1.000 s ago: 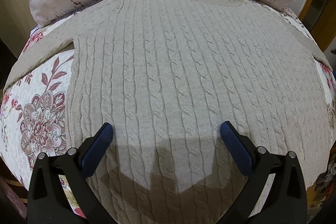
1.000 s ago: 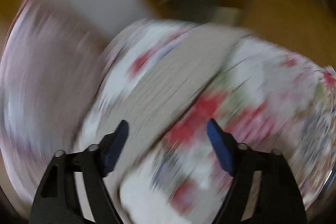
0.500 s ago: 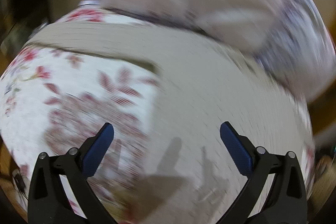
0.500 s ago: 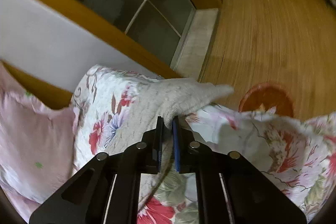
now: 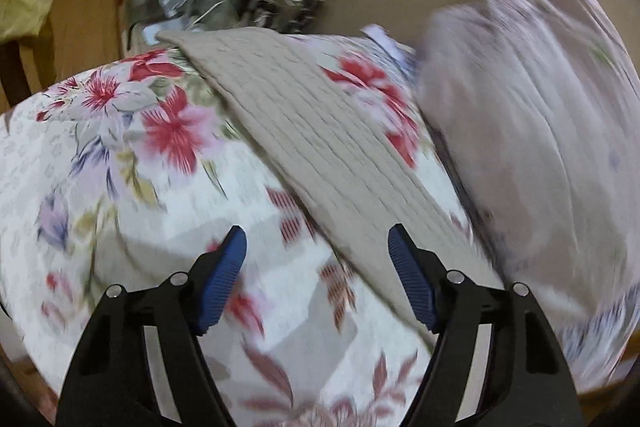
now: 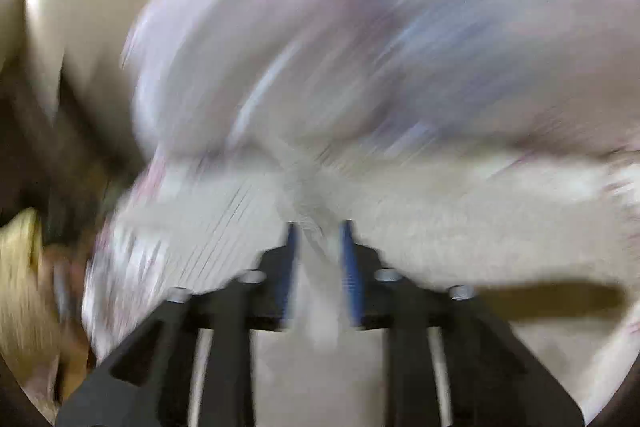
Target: Fold small clothes
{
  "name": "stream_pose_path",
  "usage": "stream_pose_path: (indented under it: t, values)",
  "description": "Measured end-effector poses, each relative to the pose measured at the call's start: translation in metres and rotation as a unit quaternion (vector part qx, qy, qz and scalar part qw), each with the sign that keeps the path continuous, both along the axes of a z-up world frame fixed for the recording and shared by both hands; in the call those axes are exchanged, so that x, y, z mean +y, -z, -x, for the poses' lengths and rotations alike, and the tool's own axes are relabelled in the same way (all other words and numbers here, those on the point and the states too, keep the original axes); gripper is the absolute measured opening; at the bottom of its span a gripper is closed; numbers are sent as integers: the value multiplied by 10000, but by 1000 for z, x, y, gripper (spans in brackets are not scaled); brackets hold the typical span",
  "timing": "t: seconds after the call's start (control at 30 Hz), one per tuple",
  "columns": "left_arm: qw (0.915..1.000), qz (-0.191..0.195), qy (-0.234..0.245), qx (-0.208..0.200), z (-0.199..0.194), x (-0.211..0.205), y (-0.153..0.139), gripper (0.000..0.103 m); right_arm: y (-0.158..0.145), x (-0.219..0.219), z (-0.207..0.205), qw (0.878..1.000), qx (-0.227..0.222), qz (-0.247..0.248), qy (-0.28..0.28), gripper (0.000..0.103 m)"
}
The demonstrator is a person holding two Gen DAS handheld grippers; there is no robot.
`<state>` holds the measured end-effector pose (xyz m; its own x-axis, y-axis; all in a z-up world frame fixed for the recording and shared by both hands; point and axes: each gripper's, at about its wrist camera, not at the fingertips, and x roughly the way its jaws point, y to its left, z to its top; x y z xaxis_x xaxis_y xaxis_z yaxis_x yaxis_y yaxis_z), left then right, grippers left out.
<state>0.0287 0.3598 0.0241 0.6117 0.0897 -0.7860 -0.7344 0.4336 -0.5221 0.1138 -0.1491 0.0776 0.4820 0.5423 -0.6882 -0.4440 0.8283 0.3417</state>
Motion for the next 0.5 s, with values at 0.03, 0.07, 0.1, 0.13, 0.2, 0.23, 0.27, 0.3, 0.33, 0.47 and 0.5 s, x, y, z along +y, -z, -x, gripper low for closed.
stream_pose_path:
  t: [0.03, 0.07, 0.1, 0.13, 0.2, 0.23, 0.27, 0.3, 0.33, 0.47, 0.5]
  values:
    - [9999, 48, -86, -20, 3, 10, 3, 69, 11, 20, 6, 9995, 257, -31, -207, 43]
    - [9998, 106, -175, -23, 3, 19, 5, 66, 21, 34, 14, 9981, 478, -148, -368, 43]
    - [9996, 113, -236, -85, 3, 27, 5, 65, 28, 45, 26, 9961, 683, -304, -473, 46]
    - [9996, 119, -258, -74, 2, 33, 6, 62, 31, 48, 31, 9953, 771, -352, -470, 55]
    - [9995, 145, -272, -73, -3, 49, 8, 54, 35, 43, 34, 9953, 862, -322, -313, 63]
    - [9994, 182, -283, -96, -5, 54, 9, 48, 37, 38, 30, 9954, 888, -282, -200, 63]
    - [9991, 252, -316, -127, -5, 59, 11, 38, 38, 27, 27, 9951, 957, -258, 22, 63]
    - [9986, 337, -370, -164, -5, 64, 13, 34, 40, 20, 25, 9944, 1005, -279, 161, 63]
    - [9980, 419, -422, -196, -5, 67, 14, 26, 40, 9, 22, 9931, 1068, -334, 363, 64]
    - [9971, 498, -529, -211, -9, 82, 19, 8, 41, -26, 18, 9870, 1248, -386, 937, 65]
    - [9977, 401, -499, -229, -10, 81, 15, 7, 40, -33, 19, 9863, 1237, -388, 1024, 65]
